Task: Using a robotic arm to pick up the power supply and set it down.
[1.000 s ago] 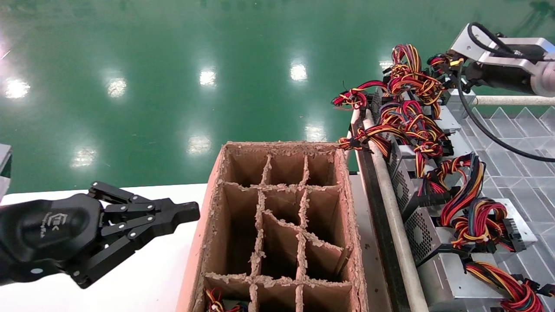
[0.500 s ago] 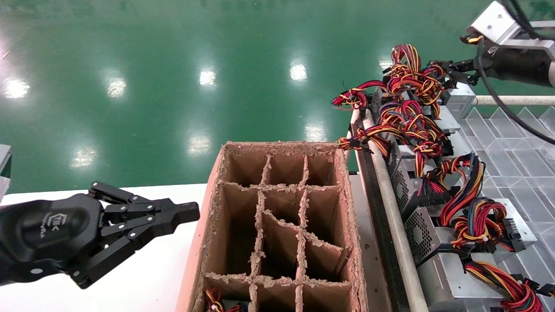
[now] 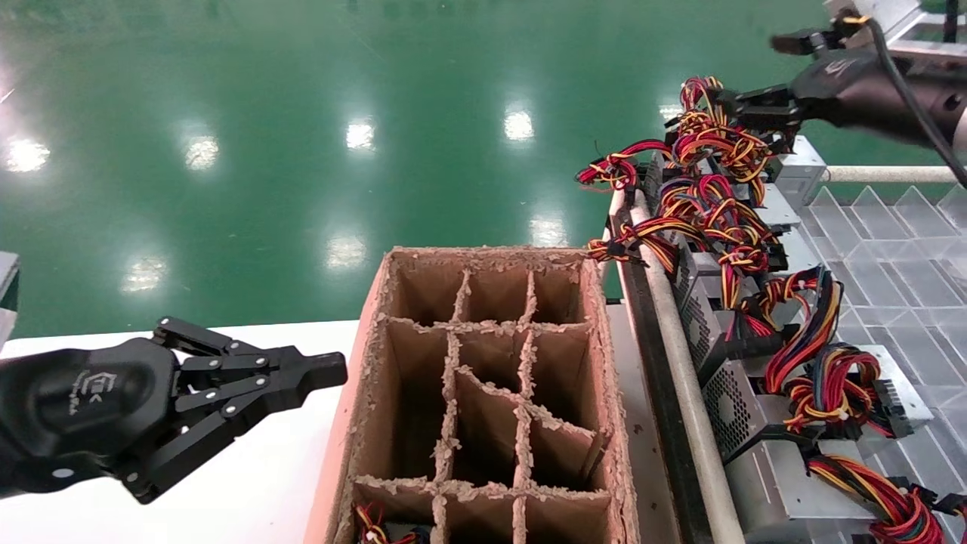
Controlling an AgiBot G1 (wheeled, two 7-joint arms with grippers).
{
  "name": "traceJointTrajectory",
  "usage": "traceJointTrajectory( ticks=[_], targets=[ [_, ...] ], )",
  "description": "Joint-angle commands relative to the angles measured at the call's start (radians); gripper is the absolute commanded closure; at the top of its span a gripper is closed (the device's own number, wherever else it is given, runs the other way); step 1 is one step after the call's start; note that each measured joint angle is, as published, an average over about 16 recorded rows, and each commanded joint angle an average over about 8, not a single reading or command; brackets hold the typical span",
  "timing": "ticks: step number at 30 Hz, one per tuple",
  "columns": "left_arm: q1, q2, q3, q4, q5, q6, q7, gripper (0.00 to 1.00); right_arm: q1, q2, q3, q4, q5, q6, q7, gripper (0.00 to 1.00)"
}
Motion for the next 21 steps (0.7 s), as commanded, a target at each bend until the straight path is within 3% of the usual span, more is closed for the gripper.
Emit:
traceJointTrajectory(
  ticks=[1, 2, 9, 10, 21],
  targets=[
    [0.0, 0.0, 0.0, 0.0, 0.0, 0.0, 0.0, 1.0, -0.029, 0.01, 0.015, 0.039, 0.009, -0.014, 0.018, 0.0],
    [0.0, 0.0, 0.0, 0.0, 0.0, 0.0, 0.0, 0.94, -0.044, 0.016, 0.023, 0.061, 0.015, -0.024, 0.028, 0.0],
    [0.0, 0.0, 0.0, 0.0, 0.0, 0.0, 0.0, 0.06, -0.151, 0.059, 0.083, 0.207, 0.056, -0.092, 0.094, 0.0],
    [0.0, 0.0, 0.0, 0.0, 0.0, 0.0, 0.0, 0.0, -0.166, 0.065, 0.091, 0.228, 0.061, -0.102, 0.103, 0.0],
    [0.0, 0.0, 0.0, 0.0, 0.0, 0.0, 0.0, 0.0, -0.333, 0.131, 0.184, 0.458, 0.126, -0.209, 0.208, 0.0]
  ],
)
